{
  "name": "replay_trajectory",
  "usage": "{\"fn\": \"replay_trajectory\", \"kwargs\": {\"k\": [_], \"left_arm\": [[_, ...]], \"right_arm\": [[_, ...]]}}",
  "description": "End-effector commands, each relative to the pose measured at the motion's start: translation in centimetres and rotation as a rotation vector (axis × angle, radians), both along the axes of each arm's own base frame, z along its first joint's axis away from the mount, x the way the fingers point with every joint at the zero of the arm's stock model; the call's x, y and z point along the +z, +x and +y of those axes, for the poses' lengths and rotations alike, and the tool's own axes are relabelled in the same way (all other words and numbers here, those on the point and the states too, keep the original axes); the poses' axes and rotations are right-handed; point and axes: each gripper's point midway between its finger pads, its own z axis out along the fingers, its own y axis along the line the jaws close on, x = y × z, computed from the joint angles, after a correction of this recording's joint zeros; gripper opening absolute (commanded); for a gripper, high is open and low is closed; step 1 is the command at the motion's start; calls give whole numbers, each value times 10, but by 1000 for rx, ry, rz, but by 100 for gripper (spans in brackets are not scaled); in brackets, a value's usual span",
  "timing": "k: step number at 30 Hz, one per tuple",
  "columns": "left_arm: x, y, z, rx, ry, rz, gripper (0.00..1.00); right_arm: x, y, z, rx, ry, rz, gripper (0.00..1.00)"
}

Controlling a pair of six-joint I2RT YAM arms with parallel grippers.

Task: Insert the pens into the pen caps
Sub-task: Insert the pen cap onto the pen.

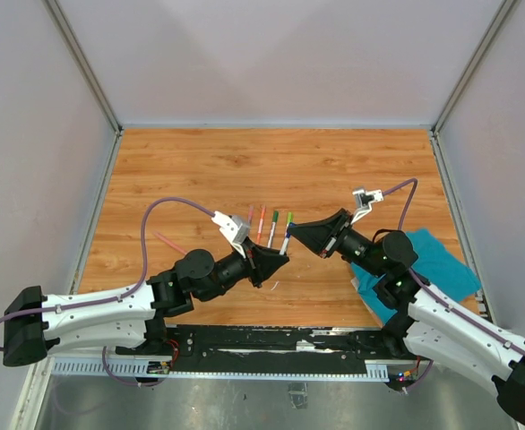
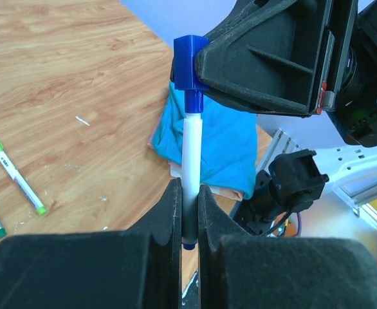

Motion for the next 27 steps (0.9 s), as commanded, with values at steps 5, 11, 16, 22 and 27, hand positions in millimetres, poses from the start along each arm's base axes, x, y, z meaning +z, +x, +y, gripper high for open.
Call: {"fn": "replay_trajectory", "kwargs": {"k": [5,11,16,22,27], "left_arm": [[17,5,1,32,-46,-32,0],[17,6,2,40,-40,-32,0],[14,6,2,42,-38,-27,0],[12,8,6,60,-35,-23,0],[10,10,9,78,-26,-22,0]], "right_arm": [[-36,-24,11,81,-120,-19,1],[-51,-29,10,69,-168,-24,2],[-46,-30,10,73,-170,-46,9],[-40,-33,11,88,-171,-85,24],[-41,-31,8,67,-188,-112,40]]}}
